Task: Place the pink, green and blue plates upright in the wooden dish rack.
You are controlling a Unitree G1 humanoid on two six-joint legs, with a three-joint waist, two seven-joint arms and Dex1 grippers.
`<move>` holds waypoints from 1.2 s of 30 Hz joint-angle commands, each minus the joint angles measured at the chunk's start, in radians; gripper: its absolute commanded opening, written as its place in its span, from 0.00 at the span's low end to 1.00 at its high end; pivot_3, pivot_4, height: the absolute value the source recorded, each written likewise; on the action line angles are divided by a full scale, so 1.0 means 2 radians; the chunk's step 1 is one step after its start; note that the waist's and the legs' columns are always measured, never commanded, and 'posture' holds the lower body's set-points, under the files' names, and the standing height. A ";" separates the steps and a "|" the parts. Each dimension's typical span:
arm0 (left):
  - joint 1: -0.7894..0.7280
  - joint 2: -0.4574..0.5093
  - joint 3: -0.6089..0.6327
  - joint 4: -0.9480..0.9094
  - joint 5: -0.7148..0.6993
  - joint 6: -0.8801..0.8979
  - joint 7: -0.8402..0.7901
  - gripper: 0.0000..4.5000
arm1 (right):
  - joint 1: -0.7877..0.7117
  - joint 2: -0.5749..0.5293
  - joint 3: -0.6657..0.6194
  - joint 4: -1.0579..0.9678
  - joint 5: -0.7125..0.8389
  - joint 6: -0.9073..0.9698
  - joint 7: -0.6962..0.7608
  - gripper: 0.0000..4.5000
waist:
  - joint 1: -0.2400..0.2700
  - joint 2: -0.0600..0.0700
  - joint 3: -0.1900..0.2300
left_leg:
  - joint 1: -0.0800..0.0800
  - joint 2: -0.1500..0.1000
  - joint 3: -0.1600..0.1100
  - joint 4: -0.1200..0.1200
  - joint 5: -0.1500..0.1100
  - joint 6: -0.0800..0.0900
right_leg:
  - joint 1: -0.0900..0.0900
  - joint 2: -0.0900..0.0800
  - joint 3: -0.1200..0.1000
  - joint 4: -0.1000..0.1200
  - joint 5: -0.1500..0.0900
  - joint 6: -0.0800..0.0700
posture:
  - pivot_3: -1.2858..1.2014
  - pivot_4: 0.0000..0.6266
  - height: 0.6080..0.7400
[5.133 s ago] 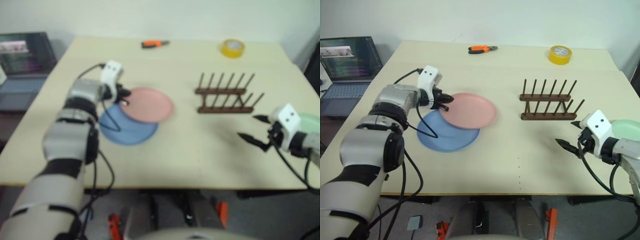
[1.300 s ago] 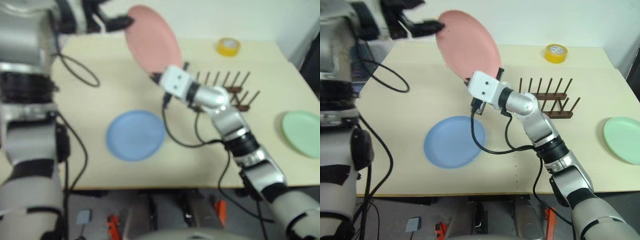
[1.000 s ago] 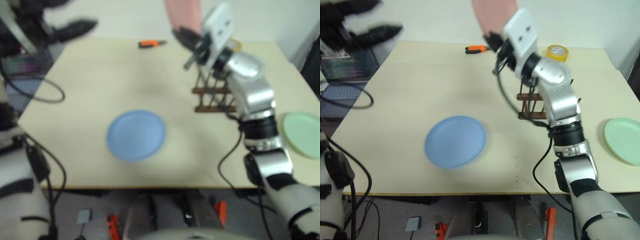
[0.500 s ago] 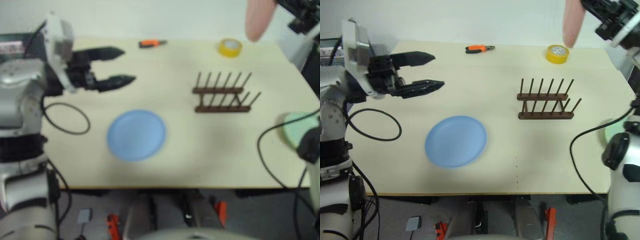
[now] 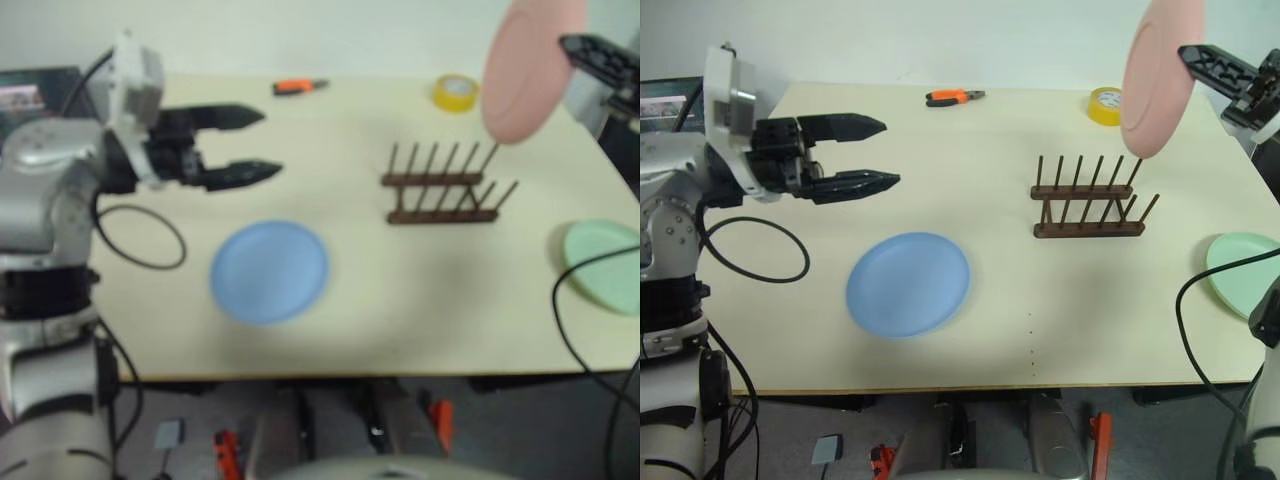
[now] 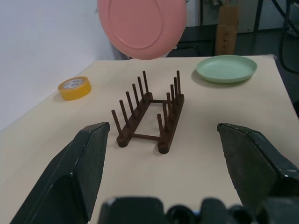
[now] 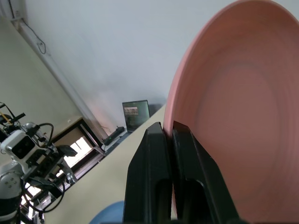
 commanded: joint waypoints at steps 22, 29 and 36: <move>0.003 0.043 0.007 -0.032 -0.020 0.010 -0.003 0.90 | -0.050 -0.026 0.012 0.132 -0.083 -0.081 0.079 0.00 | -0.001 0.000 0.000 | 0.000 0.000 0.000 0.000 0.000 0.000 | 0.000 0.000 0.000 0.000 0.000 0.000 | 0.52 0.24 1.00; 0.004 0.049 0.008 -0.037 -0.024 0.012 -0.001 0.90 | -0.054 -0.024 0.015 0.152 -0.097 -0.085 0.103 0.00 | -0.001 0.001 0.000 | 0.000 0.000 0.000 0.000 0.000 0.000 | 0.000 0.000 0.000 0.000 0.000 0.000 | 0.52 0.24 1.00; 0.015 0.060 0.015 -0.044 -0.029 0.014 0.003 0.90 | -0.054 -0.020 0.017 0.166 -0.107 -0.097 0.107 0.00 | -0.001 0.001 0.000 | 0.000 0.000 0.000 0.000 0.000 0.000 | 0.000 0.000 0.000 0.000 0.000 0.000 | 0.52 0.24 1.00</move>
